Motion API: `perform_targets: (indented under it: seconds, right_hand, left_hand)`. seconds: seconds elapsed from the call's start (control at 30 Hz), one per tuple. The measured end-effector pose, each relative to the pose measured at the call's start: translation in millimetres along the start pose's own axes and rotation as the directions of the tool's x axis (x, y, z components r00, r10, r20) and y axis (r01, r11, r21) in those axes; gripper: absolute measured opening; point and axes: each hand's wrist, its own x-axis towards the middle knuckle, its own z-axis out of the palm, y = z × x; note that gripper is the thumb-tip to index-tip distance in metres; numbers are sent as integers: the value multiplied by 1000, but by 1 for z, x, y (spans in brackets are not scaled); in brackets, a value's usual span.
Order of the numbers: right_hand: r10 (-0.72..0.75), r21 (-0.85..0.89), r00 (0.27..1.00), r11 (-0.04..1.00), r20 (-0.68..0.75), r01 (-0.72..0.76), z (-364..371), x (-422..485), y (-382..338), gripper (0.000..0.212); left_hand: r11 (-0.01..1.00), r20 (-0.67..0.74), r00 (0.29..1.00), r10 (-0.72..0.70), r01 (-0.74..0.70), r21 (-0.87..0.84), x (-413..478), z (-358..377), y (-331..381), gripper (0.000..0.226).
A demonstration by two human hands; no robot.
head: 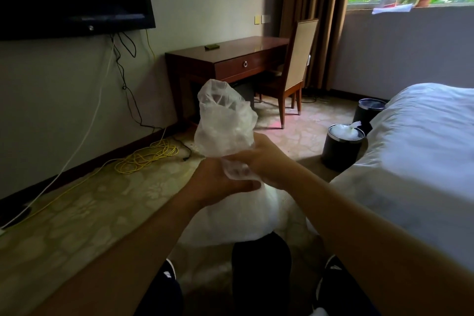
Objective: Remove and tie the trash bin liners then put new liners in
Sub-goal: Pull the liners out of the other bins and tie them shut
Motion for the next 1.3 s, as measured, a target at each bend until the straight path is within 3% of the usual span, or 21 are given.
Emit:
perform_targets:
  seconds: [0.13,0.23,0.3,0.37,0.43,0.57,0.67,0.77,0.83,0.97,1.07,1.13,1.2,1.27,1.3]
  right_hand:
    - [-39,-102,999,994,13,40,-22,-2,-12,64]
    - [-51,-218,984,976,-173,13,-45,-10,-4,112]
    - [31,-341,987,937,-157,-83,-47,-18,5,121]
    - [112,-456,994,884,-6,-103,-36,-25,13,104]
    - [80,-561,994,828,77,-24,-20,-27,18,85]
    - [12,-835,989,537,148,119,2,-25,16,60]
    - [-10,-786,997,615,80,69,1,-26,23,53]
    - [-23,-854,996,514,82,82,4,-22,31,51]
    - [-51,-875,989,462,136,144,10,-21,34,45]
    - [-73,-794,949,530,307,297,12,-32,29,58]
    - [-136,-830,928,416,348,372,4,-44,22,58]
    - [-300,-818,875,333,379,469,0,-50,16,39]
    - [-489,-777,763,237,423,583,-3,-54,11,28]
    - [-589,-729,669,186,454,658,-7,-56,8,34]
    - [-580,-707,666,206,469,677,-9,-55,7,45]
  left_hand:
    - [994,-107,992,-74,83,77,4,-7,-11,31]
    - [969,-134,965,-228,211,-125,0,-14,-14,17]
    - [925,-121,936,-331,297,-238,-3,-13,-15,8]
    - [916,-122,929,-349,310,-254,-4,-6,-12,8]
    - [910,-110,933,-343,301,-284,-1,6,-8,17]
    - [832,-74,875,-479,425,-357,6,21,9,36]
    - [799,26,914,-404,366,-477,2,15,8,52]
    - [865,78,938,-337,341,-367,-4,11,3,73]
    - [875,5,916,-400,384,-295,0,15,-1,68]
    - [834,-131,851,-509,449,-322,2,10,-7,47]
    - [868,-111,881,-461,420,-266,-2,-1,-6,35]
    - [879,-19,910,-414,394,-268,-4,-6,-3,29]
    - [913,74,932,-354,361,-190,-4,-9,0,23]
    - [961,154,951,-268,276,-32,-7,-10,5,26]
    - [971,205,949,-239,232,56,-8,-10,5,29]
